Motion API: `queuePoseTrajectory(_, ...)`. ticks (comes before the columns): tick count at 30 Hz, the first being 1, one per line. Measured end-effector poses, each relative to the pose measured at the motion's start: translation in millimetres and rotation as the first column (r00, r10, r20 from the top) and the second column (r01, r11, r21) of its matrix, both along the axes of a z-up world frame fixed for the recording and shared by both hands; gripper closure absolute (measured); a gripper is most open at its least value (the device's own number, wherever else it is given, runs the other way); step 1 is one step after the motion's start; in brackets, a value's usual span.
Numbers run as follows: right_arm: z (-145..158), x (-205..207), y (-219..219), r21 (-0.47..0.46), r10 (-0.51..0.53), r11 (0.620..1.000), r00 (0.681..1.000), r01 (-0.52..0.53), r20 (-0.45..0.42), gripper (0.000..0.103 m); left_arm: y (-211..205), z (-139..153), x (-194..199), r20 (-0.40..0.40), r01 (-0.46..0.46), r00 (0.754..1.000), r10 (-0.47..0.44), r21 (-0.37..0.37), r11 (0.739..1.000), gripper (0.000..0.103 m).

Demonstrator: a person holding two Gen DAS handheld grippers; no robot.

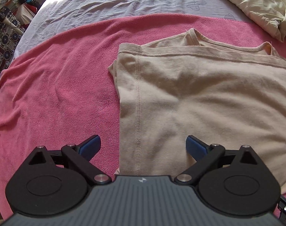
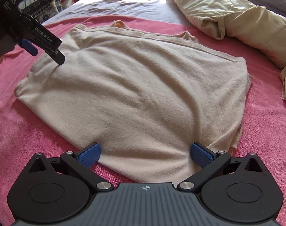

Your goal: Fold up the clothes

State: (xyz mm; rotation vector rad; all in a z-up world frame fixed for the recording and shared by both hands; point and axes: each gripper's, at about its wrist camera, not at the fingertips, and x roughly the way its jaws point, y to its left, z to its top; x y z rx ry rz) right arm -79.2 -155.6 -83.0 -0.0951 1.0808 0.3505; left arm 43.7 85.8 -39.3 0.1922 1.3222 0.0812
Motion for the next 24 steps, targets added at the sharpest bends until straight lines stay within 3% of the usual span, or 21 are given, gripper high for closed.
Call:
queuePoseTrajectory(19, 1, 9, 7, -0.032, -0.015, 0.999, 0.998, 0.013, -0.057, 0.000, -9, 4, -3, -0.008, 0.017, 1.000, -0.017, -0.010, 1.000, 0.004)
queuePoseTrajectory(24, 1, 10, 7, -0.035, -0.014, 0.999, 0.998, 0.012, -0.061, 0.000, -7, 15, -16, 0.024, -0.008, 1.000, 0.010, -0.061, 0.998, 0.005)
